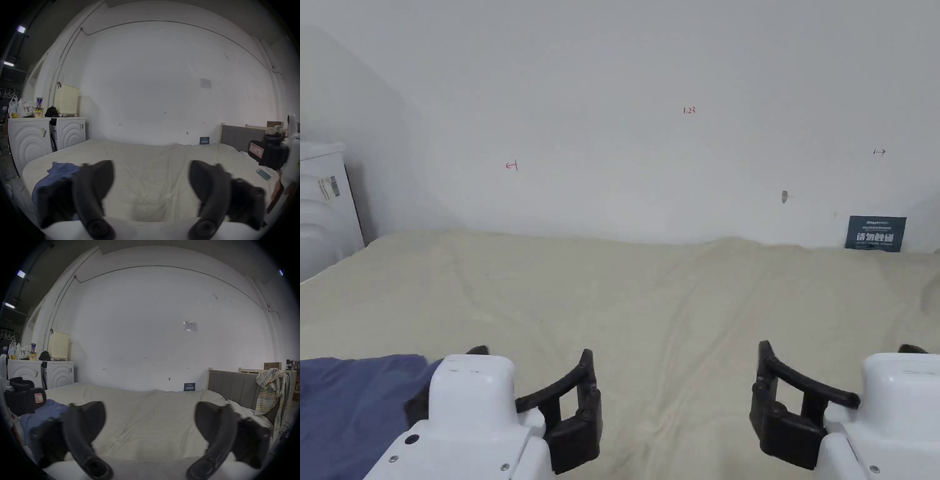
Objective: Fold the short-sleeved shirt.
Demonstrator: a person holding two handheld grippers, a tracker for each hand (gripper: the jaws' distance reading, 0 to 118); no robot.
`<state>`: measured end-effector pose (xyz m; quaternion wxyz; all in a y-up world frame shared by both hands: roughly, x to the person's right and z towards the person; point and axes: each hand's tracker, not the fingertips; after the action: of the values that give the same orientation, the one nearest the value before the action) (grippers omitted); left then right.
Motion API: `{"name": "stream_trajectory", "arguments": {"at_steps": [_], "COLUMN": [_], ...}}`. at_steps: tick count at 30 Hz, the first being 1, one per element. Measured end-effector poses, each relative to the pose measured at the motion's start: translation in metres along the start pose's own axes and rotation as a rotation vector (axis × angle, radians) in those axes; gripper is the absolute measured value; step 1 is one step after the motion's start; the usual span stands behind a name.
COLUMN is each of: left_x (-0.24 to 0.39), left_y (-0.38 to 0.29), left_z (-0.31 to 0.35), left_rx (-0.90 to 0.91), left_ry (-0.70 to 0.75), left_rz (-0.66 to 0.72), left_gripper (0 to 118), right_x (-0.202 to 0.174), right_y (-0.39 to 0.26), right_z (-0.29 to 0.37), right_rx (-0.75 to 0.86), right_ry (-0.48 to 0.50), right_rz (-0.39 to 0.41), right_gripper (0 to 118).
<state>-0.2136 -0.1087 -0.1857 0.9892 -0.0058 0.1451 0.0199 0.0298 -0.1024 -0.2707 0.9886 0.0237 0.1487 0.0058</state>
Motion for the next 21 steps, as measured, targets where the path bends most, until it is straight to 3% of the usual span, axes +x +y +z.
{"name": "stream_trajectory", "arguments": {"at_steps": [1, 2, 3, 4, 5, 7, 8, 9, 12, 15, 19, 21], "left_x": [0.002, 0.003, 0.004, 0.005, 0.005, 0.005, 0.005, 0.005, 0.001, 0.0, 0.001, 0.001], "left_y": [0.0, 0.001, 0.001, 0.001, 0.001, 0.0, 0.001, 0.001, 0.003, 0.001, 0.0, 0.0], "left_z": [-0.001, -0.003, -0.003, -0.003, -0.002, -0.001, -0.001, -0.001, -0.002, -0.001, -0.002, -0.002], "left_rx": [-0.006, -0.013, -0.017, -0.016, -0.012, -0.004, 0.004, 0.011, -0.004, -0.005, -0.016, -0.016], "left_ry": [-0.002, -0.001, -0.002, -0.007, -0.013, -0.013, -0.001, 0.033, 0.009, -0.003, 0.001, -0.014], "left_rz": [-0.007, -0.016, -0.021, -0.022, -0.022, -0.011, -0.008, -0.013, -0.013, 0.009, -0.007, 0.003], "left_gripper": [84, 72, 62, 58, 55, 32, 16, 10, 7, 0, 0, 0], "right_x": [-0.001, -0.002, 0.0, 0.003, 0.006, 0.007, 0.007, 0.007, 0.006, 0.008, 0.01, 0.007], "right_y": [-0.001, -0.001, 0.001, 0.001, 0.001, -0.001, -0.001, -0.003, -0.003, -0.003, -0.003, -0.005], "right_z": [0.001, 0.0, -0.002, -0.003, -0.004, -0.003, -0.003, -0.003, -0.003, -0.002, -0.002, 0.0], "right_rx": [0.012, 0.022, 0.016, 0.007, -0.007, -0.013, -0.015, -0.011, -0.012, -0.007, -0.025, -0.02], "right_ry": [-0.006, -0.023, -0.03, -0.027, -0.014, -0.004, -0.007, -0.018, -0.02, -0.026, 0.01, -0.017], "right_rz": [0.01, 0.014, 0.015, 0.012, 0.001, -0.017, -0.017, -0.011, 0.014, -0.012, -0.001, 0.021], "right_gripper": [97, 75, 43, 28, 26, 24, 17, 4, 0, 0, 0, 0]}}
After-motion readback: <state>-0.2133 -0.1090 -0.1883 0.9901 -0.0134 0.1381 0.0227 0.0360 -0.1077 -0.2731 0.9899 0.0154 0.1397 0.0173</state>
